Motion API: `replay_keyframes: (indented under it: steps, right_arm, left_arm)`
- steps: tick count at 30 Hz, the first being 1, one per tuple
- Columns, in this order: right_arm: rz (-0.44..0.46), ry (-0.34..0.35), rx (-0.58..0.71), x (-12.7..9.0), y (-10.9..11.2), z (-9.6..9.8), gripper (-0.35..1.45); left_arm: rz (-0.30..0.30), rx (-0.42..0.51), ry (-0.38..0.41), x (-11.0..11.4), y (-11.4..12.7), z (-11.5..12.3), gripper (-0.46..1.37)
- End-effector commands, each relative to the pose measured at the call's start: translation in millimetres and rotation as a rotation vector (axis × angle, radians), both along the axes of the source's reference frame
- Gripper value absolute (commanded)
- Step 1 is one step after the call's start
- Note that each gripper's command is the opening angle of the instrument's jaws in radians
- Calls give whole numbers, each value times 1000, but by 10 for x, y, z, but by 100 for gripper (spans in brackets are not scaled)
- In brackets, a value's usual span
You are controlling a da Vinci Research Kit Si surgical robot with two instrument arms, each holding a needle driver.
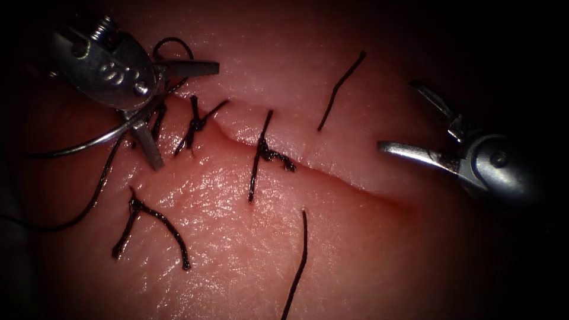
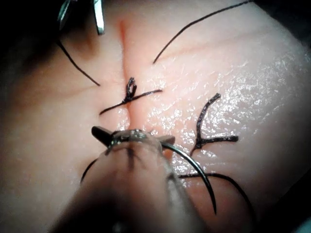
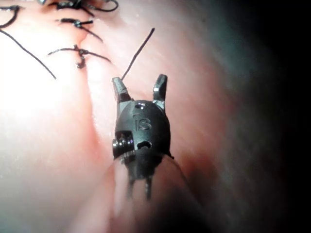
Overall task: Wound Closure
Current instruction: Set down the needle with the left gripper
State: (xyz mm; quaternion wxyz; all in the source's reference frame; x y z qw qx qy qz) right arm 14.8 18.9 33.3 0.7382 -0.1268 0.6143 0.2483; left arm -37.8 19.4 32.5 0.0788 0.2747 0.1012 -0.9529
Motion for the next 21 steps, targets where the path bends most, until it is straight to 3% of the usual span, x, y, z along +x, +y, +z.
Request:
replay_keyframes:
  steps: [1,3,9,15,21]
  right_arm:
    - [-9,1,1,0,0,0,136]
    - [-9,1,1,1,0,0,136]
    - [-14,4,1,2,-1,0,136]
    - [-16,5,1,3,-1,0,136]
    - [-16,5,1,3,-1,0,136]
  left_arm:
    - [5,2,1,5,0,-2,114]
    - [19,10,12,10,-1,-4,114]
    - [117,-3,195,37,-4,-19,113]
    - [197,-29,226,51,2,-26,123]
    - [309,-154,250,46,19,-40,122]
